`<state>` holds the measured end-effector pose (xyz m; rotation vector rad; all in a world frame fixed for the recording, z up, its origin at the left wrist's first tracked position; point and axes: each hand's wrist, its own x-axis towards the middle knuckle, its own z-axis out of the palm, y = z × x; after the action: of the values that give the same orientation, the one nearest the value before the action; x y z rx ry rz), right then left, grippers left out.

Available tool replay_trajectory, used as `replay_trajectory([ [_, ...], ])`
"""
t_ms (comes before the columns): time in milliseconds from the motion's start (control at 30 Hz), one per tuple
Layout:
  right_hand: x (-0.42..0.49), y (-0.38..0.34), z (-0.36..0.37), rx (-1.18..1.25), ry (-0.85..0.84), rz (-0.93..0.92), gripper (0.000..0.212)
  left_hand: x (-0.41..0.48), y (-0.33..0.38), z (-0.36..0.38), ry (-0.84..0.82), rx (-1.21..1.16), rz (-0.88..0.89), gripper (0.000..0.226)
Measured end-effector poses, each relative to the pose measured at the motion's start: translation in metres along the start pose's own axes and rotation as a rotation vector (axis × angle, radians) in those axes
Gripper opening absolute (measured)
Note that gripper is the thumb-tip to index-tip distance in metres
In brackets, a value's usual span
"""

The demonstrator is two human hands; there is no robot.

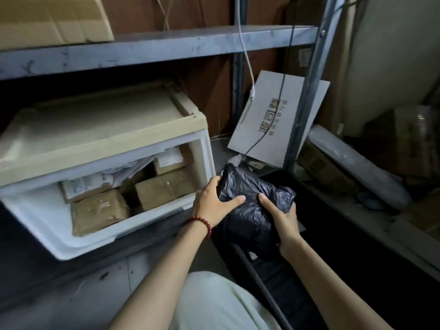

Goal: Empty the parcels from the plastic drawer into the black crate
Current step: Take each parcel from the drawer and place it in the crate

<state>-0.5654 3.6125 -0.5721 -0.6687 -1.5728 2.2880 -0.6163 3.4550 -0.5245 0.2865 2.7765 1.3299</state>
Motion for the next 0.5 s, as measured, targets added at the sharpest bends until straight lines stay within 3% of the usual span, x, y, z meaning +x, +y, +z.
replay_trajectory([
  [200, 0.033, 0.007, -0.048, -0.038, 0.265, 0.050, 0.110, 0.040, 0.024, 0.073, -0.103, 0.138, 0.113, 0.075],
  [400, 0.050, 0.066, -0.072, -0.050, 0.449, 0.254, 0.103, 0.067, -0.001, 0.115, -0.288, 0.390, 0.133, 0.071],
  [500, 0.062, 0.090, -0.070, -0.034, 0.500, 0.360, 0.102, 0.074, -0.015, 0.114, -0.265, 0.632, 0.180, 0.064],
])
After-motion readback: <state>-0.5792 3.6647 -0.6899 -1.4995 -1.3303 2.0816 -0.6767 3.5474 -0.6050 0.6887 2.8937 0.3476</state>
